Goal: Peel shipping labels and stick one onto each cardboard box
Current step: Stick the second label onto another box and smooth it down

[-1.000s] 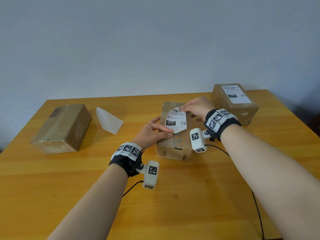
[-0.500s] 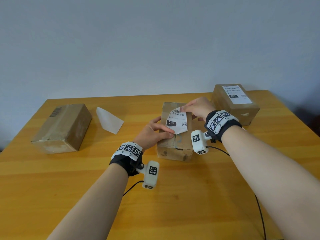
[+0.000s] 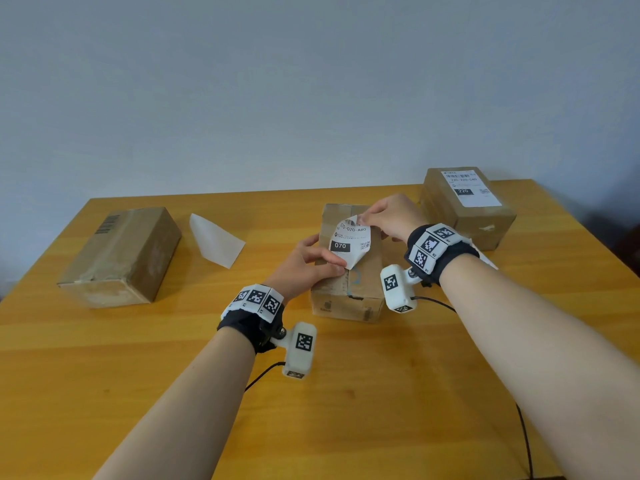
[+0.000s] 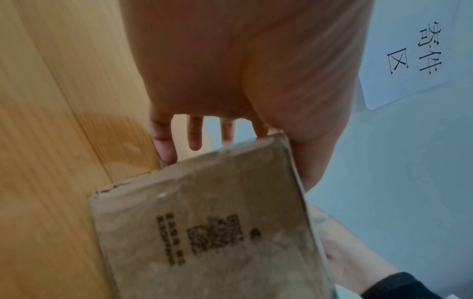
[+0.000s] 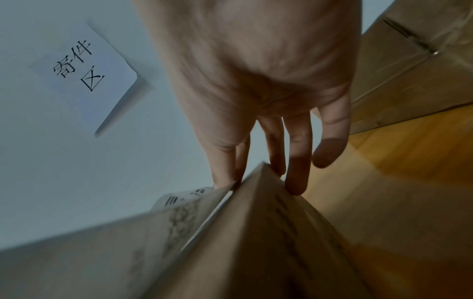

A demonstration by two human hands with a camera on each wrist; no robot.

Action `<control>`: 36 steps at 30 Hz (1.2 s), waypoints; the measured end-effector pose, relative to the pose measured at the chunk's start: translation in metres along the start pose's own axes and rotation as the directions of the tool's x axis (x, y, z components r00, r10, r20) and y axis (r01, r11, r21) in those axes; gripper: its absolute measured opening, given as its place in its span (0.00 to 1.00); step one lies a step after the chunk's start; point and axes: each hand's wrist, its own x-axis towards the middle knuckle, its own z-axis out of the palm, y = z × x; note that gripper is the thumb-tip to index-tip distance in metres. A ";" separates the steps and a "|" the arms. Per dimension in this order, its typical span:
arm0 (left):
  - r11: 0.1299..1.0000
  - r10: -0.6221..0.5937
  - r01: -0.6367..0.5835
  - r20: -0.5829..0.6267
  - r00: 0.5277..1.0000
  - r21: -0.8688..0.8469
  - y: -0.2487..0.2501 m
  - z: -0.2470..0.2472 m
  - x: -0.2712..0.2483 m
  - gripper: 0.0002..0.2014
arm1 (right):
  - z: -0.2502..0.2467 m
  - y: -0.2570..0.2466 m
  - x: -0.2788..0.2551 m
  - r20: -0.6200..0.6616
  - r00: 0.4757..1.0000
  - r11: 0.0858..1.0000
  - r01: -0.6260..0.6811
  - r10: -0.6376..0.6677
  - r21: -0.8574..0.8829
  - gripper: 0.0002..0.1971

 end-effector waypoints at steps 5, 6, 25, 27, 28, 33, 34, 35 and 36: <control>1.000 0.010 -0.010 0.008 1.000 -0.005 0.000 -0.001 -0.003 0.06 | 0.000 -0.002 -0.002 0.021 0.999 0.998 -0.038 0.039 -0.055 0.26; 1.000 0.012 -0.012 0.013 1.000 -0.018 0.000 -0.001 -0.003 0.04 | -0.001 -0.002 -0.002 0.041 0.998 0.997 -0.042 0.045 -0.068 0.28; 0.938 -0.318 0.289 -0.146 0.937 -0.190 0.019 -0.003 -0.011 0.28 | 0.006 -0.010 -0.024 0.377 0.882 0.921 -0.359 0.282 0.151 0.31; 0.899 -0.382 0.333 -0.140 0.913 -0.285 0.026 -0.003 -0.013 0.36 | 0.007 -0.016 -0.033 0.361 0.887 0.909 -0.372 0.287 0.191 0.40; 0.883 -0.404 0.348 -0.132 0.905 -0.316 0.030 -0.003 -0.014 0.38 | 0.008 -0.018 -0.036 0.350 0.896 0.915 -0.355 0.273 0.193 0.44; 0.827 -0.439 0.350 -0.117 0.891 -0.440 0.035 -0.006 -0.020 0.26 | 0.005 -0.023 -0.046 0.363 0.912 0.940 -0.277 0.191 0.201 0.47; 0.824 -0.443 0.354 -0.113 0.890 -0.443 0.035 -0.007 -0.021 0.25 | 0.004 -0.023 -0.047 0.367 0.915 0.942 -0.259 0.168 0.214 0.44; 0.825 -0.450 0.364 -0.112 0.886 -0.433 0.035 -0.006 -0.022 0.24 | 0.002 -0.025 -0.050 0.367 0.918 0.944 -0.242 0.149 0.223 0.41; 0.828 -0.454 0.373 -0.109 0.884 -0.419 0.036 -0.006 -0.023 0.25 | 0.002 -0.027 -0.052 0.369 0.921 0.948 -0.222 0.126 0.229 0.38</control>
